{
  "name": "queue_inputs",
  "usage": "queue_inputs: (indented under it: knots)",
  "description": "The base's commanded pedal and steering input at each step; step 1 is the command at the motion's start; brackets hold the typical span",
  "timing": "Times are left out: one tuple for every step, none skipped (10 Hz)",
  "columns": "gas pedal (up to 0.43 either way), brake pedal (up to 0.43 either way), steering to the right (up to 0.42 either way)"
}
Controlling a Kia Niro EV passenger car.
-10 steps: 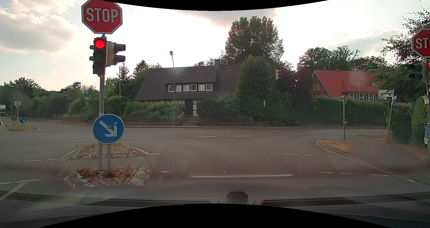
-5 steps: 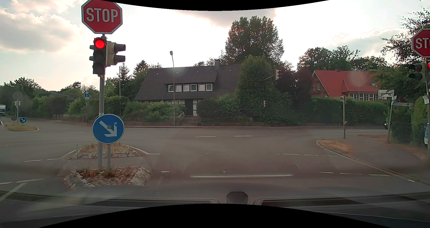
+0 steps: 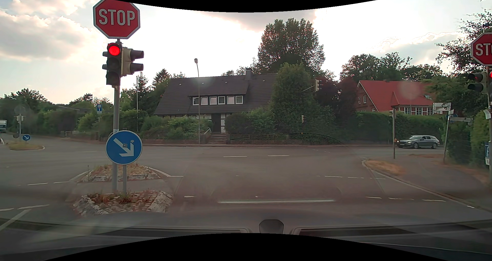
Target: Follow the waypoints while adhering to traffic rules and regulations
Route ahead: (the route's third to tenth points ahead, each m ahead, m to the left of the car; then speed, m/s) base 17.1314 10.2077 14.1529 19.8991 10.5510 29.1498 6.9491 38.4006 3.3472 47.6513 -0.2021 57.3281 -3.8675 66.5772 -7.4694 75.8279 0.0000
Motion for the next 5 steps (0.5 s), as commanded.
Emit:
queue_inputs:
  knots:
    - [0.000, 0.250, -0.005]
    - [0.000, 0.250, -0.005]
    - [0.000, 0.250, -0.005]
    - [0.000, 0.250, -0.005]
    - [0.000, 0.250, -0.005]
